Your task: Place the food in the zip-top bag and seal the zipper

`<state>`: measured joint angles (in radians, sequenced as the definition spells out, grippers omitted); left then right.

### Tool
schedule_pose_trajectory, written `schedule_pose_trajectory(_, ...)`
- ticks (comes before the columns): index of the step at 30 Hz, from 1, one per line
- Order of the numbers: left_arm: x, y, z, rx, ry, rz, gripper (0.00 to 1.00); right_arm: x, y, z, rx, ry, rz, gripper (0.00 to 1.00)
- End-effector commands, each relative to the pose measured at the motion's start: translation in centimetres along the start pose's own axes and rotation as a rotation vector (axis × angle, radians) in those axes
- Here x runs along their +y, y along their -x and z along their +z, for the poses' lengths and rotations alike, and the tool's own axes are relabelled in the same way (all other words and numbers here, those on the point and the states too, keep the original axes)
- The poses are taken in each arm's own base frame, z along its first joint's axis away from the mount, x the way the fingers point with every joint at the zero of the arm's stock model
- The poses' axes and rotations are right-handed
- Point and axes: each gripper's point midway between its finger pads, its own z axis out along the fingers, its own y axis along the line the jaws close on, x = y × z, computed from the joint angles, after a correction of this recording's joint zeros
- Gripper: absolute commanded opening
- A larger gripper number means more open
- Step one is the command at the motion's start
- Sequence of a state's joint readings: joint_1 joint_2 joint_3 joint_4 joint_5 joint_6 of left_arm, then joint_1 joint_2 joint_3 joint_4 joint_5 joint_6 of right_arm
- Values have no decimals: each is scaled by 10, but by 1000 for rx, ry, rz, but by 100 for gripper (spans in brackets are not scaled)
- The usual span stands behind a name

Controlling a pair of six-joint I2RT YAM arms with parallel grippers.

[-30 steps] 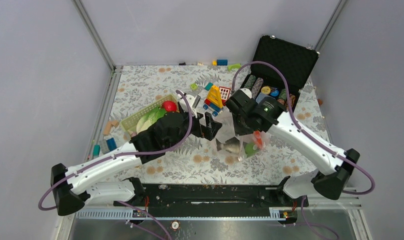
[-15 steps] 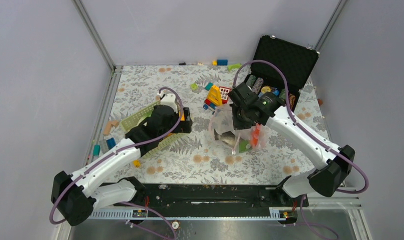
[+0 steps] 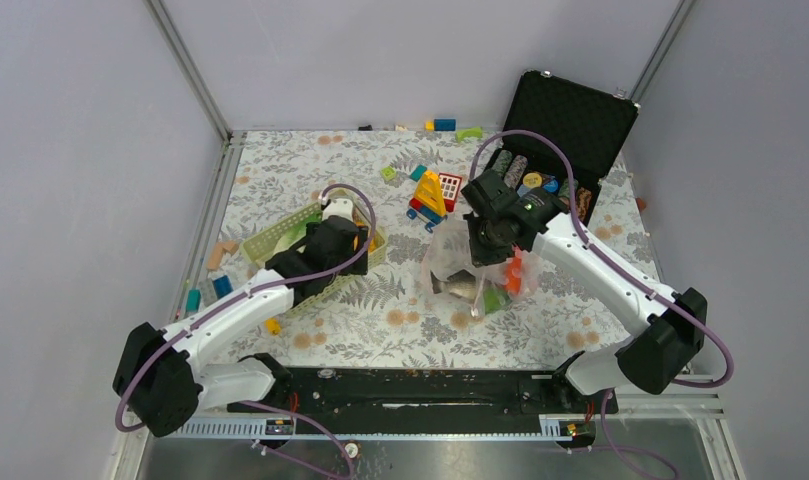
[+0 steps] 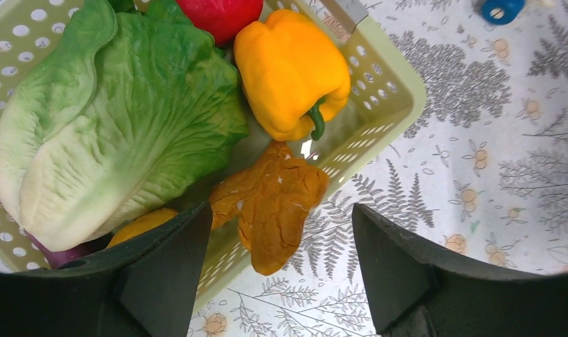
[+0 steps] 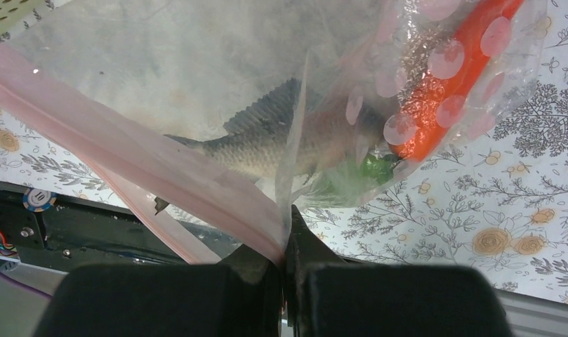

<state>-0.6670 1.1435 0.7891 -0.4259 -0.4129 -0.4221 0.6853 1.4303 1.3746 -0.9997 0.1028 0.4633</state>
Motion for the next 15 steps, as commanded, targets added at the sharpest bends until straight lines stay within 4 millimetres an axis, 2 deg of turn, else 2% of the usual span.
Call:
schedule_pose_trajectory(1, 10, 0, 4, 0, 51, 20, 71, -3, 1, -8, -19, 25, -2, 0)
schedule_pose_trajectory(13, 12, -8, 9, 42, 67, 53, 62, -9, 3, -6, -22, 11, 14, 0)
schedule_pose_trajectory(15, 12, -5, 10, 39, 73, 59, 58, -10, 4, -7, -24, 9, 16, 0)
